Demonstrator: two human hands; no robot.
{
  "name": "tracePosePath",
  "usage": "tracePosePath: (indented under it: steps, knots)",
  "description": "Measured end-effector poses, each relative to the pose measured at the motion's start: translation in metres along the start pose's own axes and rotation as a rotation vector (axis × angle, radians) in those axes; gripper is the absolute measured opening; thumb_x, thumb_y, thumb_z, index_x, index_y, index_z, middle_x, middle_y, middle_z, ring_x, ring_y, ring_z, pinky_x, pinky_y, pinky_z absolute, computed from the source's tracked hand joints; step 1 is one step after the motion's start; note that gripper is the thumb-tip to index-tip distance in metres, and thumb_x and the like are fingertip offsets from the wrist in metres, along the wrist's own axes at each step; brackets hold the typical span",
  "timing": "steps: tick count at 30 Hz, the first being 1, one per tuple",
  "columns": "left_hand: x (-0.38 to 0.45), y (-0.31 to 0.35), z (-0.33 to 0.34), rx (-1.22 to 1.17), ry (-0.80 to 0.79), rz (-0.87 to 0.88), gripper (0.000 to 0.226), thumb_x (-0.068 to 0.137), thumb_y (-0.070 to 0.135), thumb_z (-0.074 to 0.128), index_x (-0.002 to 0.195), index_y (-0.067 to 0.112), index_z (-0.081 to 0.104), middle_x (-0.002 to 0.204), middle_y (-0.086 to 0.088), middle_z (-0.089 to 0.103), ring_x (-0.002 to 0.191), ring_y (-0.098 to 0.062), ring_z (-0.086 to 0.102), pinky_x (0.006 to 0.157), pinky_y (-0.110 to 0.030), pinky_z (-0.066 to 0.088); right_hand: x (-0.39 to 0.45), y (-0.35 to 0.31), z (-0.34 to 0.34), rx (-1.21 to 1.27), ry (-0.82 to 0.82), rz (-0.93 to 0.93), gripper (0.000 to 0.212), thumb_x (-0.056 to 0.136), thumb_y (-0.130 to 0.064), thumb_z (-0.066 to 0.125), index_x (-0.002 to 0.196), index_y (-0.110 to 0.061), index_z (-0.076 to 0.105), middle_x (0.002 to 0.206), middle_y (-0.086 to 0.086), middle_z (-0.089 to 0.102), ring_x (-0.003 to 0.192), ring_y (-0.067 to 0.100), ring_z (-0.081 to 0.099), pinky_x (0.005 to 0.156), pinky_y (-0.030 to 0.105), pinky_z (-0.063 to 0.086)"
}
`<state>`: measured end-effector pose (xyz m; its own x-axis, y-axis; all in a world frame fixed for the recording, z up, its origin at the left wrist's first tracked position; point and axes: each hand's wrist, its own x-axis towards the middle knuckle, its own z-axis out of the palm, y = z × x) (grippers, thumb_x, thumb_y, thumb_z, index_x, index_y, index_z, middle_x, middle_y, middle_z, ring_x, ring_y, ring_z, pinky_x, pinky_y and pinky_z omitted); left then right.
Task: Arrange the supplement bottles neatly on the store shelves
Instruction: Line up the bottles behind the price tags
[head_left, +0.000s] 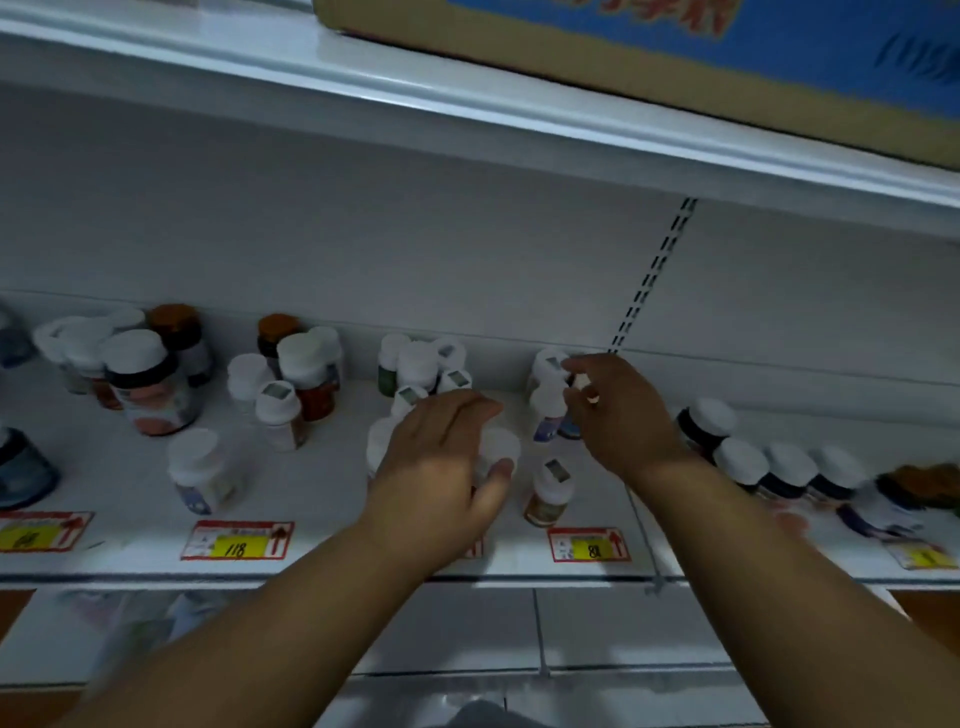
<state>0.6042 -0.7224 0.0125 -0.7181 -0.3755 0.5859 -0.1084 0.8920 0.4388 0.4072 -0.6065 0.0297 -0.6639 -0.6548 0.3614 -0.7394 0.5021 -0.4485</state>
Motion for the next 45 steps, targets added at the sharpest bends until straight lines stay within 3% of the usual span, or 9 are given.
tracePosePath:
  steps: [3,6,12,18,25,30,36,41,45]
  knots:
    - [0.006,0.013,0.020,0.031,0.064,-0.030,0.044,0.079,0.026,0.068,0.117,0.003,0.065,0.117,-0.015,0.063,0.109,-0.034,0.058,0.095,-0.039,0.046,0.028,0.029,0.012,-0.120,-0.298,-0.052,0.044,0.094,-0.017,0.058,0.136,-0.013,0.051,0.140,0.011,0.047,0.123,0.027,0.049,0.097,0.024,0.031]
    - [0.003,0.024,0.032,0.057,0.043,-0.053,0.045,0.081,0.029,0.064,0.119,0.006,0.064,0.119,-0.012,0.062,0.110,-0.032,0.058,0.097,-0.037,0.044,0.039,0.042,0.026,-0.147,-0.443,-0.103,0.043,0.089,-0.012,0.062,0.130,-0.008,0.053,0.134,0.015,0.047,0.118,0.029,0.048,0.089,0.027,0.033]
    - [0.004,0.031,0.042,0.109,0.025,-0.037,0.041,0.080,0.027,0.066,0.117,0.008,0.065,0.116,-0.008,0.063,0.107,-0.028,0.058,0.093,-0.033,0.043,0.043,0.054,0.034,-0.226,-0.421,-0.170,0.048,0.089,-0.023,0.062,0.132,-0.009,0.047,0.130,0.018,0.042,0.110,0.034,0.051,0.085,0.036,0.043]
    - [0.011,0.029,0.046,0.087,-0.011,0.007,0.038,0.083,0.027,0.066,0.117,0.008,0.065,0.115,-0.008,0.061,0.105,-0.027,0.057,0.093,-0.030,0.041,0.037,0.051,0.039,-0.114,-0.416,-0.166,0.046,0.090,-0.035,0.061,0.124,-0.009,0.044,0.107,0.014,0.061,0.093,0.030,0.061,0.074,0.035,0.049]
    - [0.014,0.011,0.019,-0.006,-0.081,0.062,0.044,0.084,0.032,0.057,0.120,0.007,0.064,0.117,-0.011,0.062,0.111,-0.025,0.053,0.100,-0.029,0.038,0.032,0.035,0.024,0.038,-0.197,-0.021,0.025,0.087,-0.020,0.063,0.108,-0.013,0.051,0.089,0.004,0.054,0.080,0.023,0.054,0.062,0.025,0.026]
    - [0.026,-0.022,-0.024,-0.129,-0.109,-0.036,0.046,0.086,0.032,0.062,0.128,0.014,0.056,0.126,-0.004,0.055,0.118,-0.023,0.049,0.103,-0.038,0.038,0.022,-0.044,-0.014,0.450,0.039,-0.061,0.012,0.092,-0.020,0.056,0.093,-0.028,0.048,0.090,-0.004,0.057,0.078,0.019,0.057,0.063,0.029,0.048]
    - [0.000,-0.080,-0.090,-0.172,-0.122,-0.058,0.063,0.089,0.054,0.041,0.137,0.014,0.048,0.130,-0.004,0.054,0.120,-0.019,0.046,0.102,-0.029,0.036,-0.003,-0.173,0.032,0.836,0.206,0.074,0.010,0.087,-0.025,0.042,0.081,-0.025,0.050,0.070,-0.018,0.053,0.062,-0.002,0.050,0.058,0.012,0.042]
    - [-0.035,-0.132,-0.129,-0.051,-0.227,-0.057,0.063,0.092,0.057,0.034,0.136,0.015,0.049,0.131,-0.008,0.054,0.119,-0.024,0.046,0.098,-0.035,0.039,-0.018,-0.221,0.088,0.707,0.126,0.118,0.015,0.094,-0.028,0.057,0.082,-0.029,0.048,0.069,-0.015,0.054,0.059,-0.009,0.051,0.052,0.006,0.037]
    - [-0.053,-0.171,-0.143,0.087,-0.220,-0.064,0.052,0.083,0.041,0.055,0.125,0.010,0.059,0.120,-0.011,0.059,0.109,-0.031,0.054,0.092,-0.037,0.045,-0.028,-0.228,0.116,0.464,-0.107,0.065,0.020,0.088,-0.028,0.066,0.092,-0.034,0.048,0.083,-0.017,0.055,0.073,-0.011,0.052,0.059,0.006,0.037]
